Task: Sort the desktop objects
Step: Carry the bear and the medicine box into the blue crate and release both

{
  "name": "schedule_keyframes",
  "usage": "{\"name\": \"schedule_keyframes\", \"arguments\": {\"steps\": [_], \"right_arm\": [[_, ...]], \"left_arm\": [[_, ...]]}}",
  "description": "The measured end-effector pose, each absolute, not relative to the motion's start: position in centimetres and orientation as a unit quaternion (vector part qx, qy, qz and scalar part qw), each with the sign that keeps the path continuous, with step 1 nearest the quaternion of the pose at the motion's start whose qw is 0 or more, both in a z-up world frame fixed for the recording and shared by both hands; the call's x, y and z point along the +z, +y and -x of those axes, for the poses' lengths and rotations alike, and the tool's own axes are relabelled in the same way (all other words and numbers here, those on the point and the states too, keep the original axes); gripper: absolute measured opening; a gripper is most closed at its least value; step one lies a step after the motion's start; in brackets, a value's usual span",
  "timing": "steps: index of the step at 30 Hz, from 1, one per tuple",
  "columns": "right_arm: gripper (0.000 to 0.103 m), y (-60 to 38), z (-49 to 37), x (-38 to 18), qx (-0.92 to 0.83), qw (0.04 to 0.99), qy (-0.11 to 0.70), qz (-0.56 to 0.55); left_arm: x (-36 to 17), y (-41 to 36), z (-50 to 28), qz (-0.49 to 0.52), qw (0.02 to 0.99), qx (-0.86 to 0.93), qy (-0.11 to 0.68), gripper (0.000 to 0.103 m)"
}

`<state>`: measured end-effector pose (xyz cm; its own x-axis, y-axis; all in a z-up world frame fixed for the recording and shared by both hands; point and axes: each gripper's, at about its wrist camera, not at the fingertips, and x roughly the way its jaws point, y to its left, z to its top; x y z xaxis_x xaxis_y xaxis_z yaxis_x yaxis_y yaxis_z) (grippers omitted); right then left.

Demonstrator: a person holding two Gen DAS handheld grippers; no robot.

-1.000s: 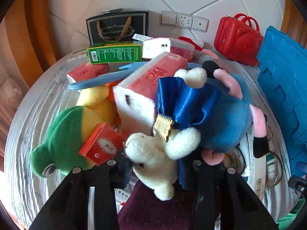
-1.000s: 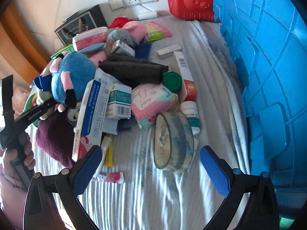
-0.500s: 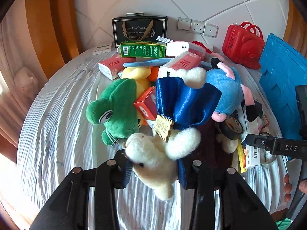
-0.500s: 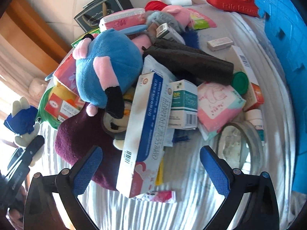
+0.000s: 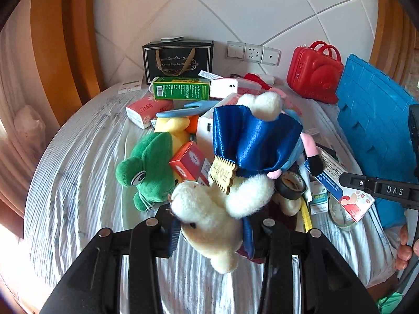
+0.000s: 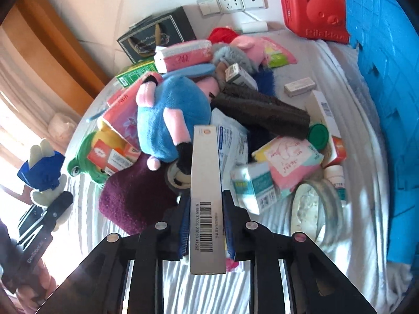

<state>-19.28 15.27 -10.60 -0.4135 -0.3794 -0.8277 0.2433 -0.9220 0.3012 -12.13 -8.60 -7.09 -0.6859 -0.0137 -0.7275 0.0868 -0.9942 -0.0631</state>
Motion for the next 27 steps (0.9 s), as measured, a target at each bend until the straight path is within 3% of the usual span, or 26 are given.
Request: {"name": "schedule_keyframes", "arguments": {"steps": [6,13,27], "right_arm": [[0.022,17.2,17.9,-7.5,-0.857,0.183,-0.070,-0.477],[0.023,20.7,15.5,-0.1,-0.900,0.178,-0.068,-0.392],[0.023,36.6,13.8,14.6,-0.958,0.092,-0.044,-0.268]], "left_arm": [[-4.9,-6.5,12.3,-0.377,0.004,-0.925,0.043,0.037],[-0.6,-1.8,13.3,-0.347,-0.040,-0.936,0.039,0.037],[12.7,17.7,18.5,-0.306,-0.209,-0.928,0.029,0.037]]}}
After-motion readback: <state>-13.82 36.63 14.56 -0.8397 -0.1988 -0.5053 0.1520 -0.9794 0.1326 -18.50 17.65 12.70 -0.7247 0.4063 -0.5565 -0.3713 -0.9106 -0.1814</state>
